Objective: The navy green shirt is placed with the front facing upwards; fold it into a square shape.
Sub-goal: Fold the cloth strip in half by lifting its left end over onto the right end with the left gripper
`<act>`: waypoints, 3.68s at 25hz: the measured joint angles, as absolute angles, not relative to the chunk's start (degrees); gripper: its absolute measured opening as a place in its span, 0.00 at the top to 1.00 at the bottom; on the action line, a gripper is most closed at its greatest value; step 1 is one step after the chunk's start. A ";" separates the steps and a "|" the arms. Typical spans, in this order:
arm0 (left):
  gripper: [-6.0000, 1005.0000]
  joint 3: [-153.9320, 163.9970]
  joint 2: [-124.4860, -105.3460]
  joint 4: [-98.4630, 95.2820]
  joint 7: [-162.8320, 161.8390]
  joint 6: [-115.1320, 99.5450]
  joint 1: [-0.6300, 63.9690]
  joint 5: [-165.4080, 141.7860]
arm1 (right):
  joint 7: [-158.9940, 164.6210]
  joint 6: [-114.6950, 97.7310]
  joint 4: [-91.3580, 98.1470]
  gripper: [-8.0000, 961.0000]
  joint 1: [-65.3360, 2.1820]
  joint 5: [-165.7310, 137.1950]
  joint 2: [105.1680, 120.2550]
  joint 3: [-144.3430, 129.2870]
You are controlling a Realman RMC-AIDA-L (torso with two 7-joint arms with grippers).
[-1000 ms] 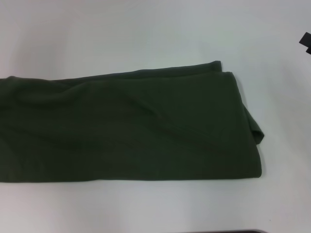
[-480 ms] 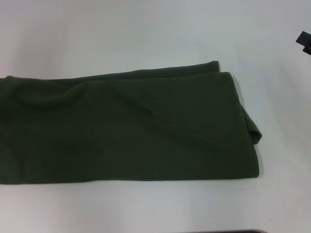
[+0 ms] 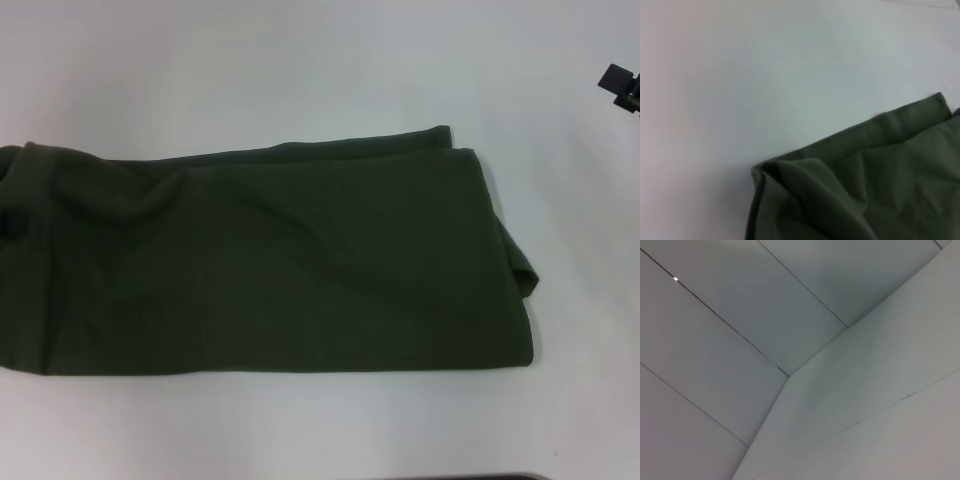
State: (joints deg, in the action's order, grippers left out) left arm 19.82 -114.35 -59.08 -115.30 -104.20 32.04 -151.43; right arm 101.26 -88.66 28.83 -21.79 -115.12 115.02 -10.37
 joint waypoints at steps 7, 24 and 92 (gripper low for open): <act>0.95 19.48 -114.53 -59.12 -116.44 -104.58 31.70 -148.19 | 101.24 -88.59 28.83 0.03 -21.80 -115.14 115.04 -10.38; 0.95 19.10 -114.64 -59.79 -119.46 -107.44 31.98 -142.41 | 101.24 -88.78 28.83 0.03 -21.80 -115.13 115.04 -10.93; 0.95 22.47 -116.67 -61.87 -125.67 -110.83 35.13 -133.05 | 101.38 -89.12 28.83 0.03 -22.50 -115.13 114.36 -14.01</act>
State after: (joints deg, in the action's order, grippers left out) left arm 22.47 -116.67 -61.87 -125.67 -110.83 35.13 -133.05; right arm 101.38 -89.12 28.83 -22.50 -115.13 114.36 -14.02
